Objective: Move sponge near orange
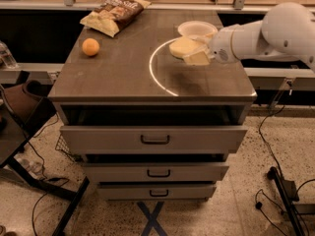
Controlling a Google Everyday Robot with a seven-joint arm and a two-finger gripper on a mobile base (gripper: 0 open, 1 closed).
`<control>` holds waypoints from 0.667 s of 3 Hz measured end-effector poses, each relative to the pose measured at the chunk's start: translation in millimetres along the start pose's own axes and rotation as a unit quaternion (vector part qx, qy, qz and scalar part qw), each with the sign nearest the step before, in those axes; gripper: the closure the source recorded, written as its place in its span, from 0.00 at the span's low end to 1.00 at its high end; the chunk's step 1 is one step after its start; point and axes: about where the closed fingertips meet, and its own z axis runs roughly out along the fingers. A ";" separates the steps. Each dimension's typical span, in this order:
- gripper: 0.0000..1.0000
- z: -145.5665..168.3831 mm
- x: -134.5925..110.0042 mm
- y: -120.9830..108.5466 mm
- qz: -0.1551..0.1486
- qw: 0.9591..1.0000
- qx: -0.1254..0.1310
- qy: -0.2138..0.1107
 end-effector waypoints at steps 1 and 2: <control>1.00 25.4 -20.3 20.7 -0.004 1.000 -0.008 0.028; 1.00 45.5 -30.1 44.8 -0.001 0.999 -0.028 0.031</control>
Offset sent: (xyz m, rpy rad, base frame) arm -0.0086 0.1051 -0.0153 -0.0363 0.0972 0.0609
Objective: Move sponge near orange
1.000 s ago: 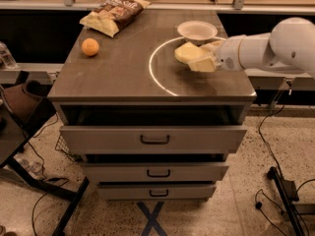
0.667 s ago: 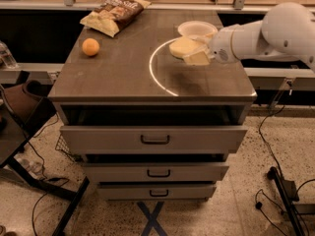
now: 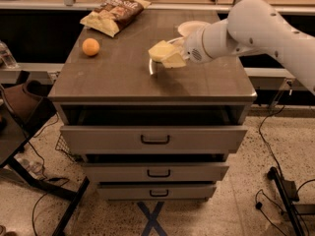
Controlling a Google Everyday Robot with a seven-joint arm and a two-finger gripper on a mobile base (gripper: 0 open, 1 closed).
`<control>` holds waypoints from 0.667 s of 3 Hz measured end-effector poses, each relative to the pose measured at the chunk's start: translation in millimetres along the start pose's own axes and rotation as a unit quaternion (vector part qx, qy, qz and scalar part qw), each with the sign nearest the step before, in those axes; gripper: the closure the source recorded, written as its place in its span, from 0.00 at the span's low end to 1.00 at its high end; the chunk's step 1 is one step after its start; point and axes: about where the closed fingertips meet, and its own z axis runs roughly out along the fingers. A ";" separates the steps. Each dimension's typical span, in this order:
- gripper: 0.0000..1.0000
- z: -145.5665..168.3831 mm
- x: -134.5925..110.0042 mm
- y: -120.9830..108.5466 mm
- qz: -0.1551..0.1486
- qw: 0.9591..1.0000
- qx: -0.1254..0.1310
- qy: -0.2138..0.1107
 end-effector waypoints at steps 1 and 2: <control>1.00 17.3 -28.3 41.7 -0.014 0.999 -0.037 -0.029; 1.00 25.4 -53.7 66.4 -0.033 0.996 -0.059 -0.056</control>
Offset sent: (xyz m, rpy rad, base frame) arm -0.0437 0.1171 0.0288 0.1121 -0.0719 0.2326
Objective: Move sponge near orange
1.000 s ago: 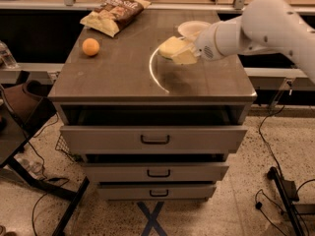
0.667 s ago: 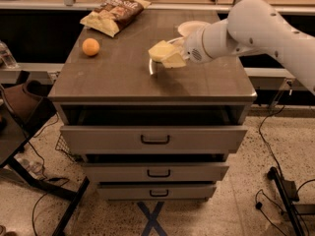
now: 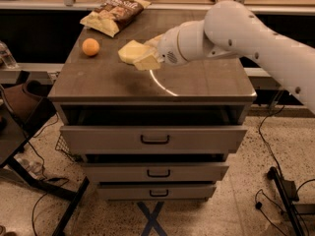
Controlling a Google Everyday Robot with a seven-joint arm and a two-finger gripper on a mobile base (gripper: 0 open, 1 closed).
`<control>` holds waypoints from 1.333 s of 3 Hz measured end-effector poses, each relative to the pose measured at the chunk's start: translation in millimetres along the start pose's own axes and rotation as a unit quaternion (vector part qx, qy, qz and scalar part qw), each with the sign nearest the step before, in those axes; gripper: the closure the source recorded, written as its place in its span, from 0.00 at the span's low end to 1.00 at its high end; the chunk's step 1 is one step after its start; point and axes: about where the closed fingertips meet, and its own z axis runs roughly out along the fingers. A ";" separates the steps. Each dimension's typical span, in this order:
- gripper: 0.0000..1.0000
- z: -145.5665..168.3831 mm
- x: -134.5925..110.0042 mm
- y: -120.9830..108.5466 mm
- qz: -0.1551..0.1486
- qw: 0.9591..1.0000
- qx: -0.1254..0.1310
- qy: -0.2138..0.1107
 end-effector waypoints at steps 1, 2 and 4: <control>1.00 28.9 -14.8 6.5 0.003 0.999 -0.027 -0.016; 1.00 64.5 -15.7 8.9 0.015 0.999 -0.047 -0.015; 1.00 103.3 -31.3 47.8 0.001 0.994 -0.103 -0.028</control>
Offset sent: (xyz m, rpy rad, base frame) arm 0.0451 0.0896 -0.0410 0.0567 0.1113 0.0855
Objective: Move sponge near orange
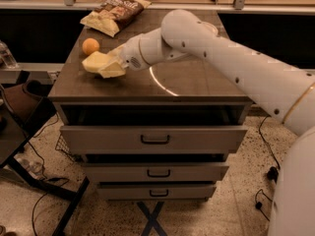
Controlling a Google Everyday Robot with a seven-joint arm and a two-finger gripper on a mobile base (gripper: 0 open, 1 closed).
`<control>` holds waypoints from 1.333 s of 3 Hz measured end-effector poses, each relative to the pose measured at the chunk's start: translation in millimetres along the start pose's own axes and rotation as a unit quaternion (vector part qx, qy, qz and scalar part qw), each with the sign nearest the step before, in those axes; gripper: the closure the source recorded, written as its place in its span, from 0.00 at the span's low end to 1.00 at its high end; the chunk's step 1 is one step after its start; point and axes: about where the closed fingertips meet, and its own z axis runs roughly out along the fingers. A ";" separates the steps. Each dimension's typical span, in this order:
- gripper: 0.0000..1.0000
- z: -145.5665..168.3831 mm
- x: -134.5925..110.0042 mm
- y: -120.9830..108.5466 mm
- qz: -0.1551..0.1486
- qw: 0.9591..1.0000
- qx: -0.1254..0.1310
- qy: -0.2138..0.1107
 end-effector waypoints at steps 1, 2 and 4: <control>1.00 8.4 -14.8 18.3 -0.023 0.999 -0.026 -0.009; 0.83 10.2 -14.6 19.4 -0.023 0.999 -0.027 -0.009; 0.36 14.3 -15.3 22.7 -0.024 0.999 -0.031 -0.009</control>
Offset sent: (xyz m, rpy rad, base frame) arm -0.0124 0.0164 0.0060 0.0051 -0.0168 0.0591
